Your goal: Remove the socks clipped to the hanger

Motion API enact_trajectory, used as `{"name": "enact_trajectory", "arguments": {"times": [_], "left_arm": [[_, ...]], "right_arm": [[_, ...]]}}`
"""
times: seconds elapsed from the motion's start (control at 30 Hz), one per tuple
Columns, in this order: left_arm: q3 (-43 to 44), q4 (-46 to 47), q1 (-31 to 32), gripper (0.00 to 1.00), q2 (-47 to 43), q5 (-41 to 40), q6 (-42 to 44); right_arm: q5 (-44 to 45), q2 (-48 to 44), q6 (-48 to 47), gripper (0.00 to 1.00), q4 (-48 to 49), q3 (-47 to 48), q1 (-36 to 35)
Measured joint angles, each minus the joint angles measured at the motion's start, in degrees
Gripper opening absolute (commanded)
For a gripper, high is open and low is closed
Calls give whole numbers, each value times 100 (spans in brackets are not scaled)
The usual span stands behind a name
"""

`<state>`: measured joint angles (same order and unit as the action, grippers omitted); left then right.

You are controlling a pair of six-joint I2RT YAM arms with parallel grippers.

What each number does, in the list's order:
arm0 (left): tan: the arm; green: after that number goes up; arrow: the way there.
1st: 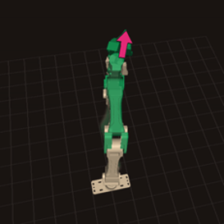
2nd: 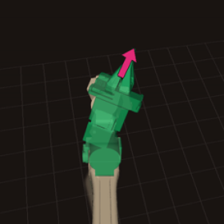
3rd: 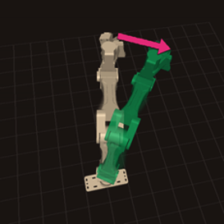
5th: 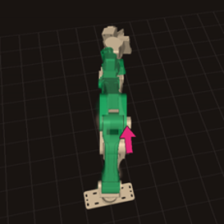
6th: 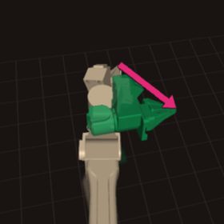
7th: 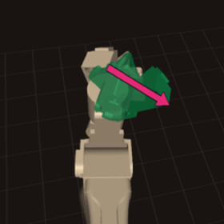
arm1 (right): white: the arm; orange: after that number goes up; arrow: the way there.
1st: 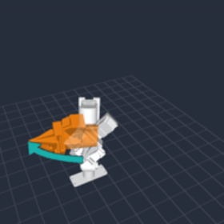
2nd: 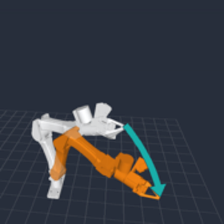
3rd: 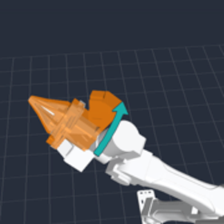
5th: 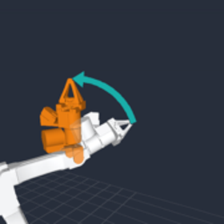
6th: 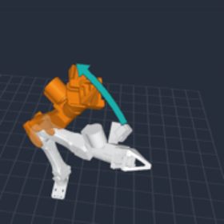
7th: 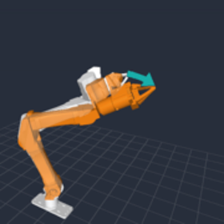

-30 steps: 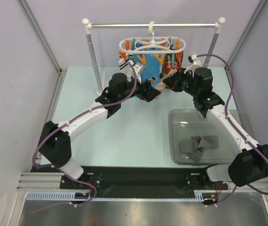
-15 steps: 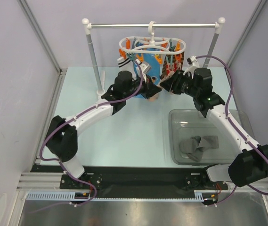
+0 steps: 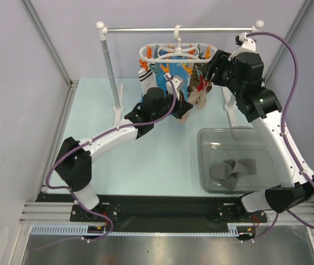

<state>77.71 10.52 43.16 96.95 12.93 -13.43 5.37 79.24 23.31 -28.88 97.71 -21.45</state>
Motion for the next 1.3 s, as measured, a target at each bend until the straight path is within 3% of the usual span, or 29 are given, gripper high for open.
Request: {"name": "enact_trajectory", "arguments": {"times": [0.27, 0.5, 1.03, 1.3], "left_arm": [[74, -76, 24, 0, -2, -127, 0], [79, -81, 63, 0, -2, -129, -2], [81, -83, 72, 0, -31, -129, -2], [79, -83, 72, 0, -35, -129, -4]], "right_arm": [[435, 850, -807, 60, -94, 935, -201], [566, 1222, -1274, 53, -149, 1091, -269], [1154, 1617, -1851, 51, -127, 1099, -699], [1405, 1668, -2013, 8, -79, 1099, -730]]}}
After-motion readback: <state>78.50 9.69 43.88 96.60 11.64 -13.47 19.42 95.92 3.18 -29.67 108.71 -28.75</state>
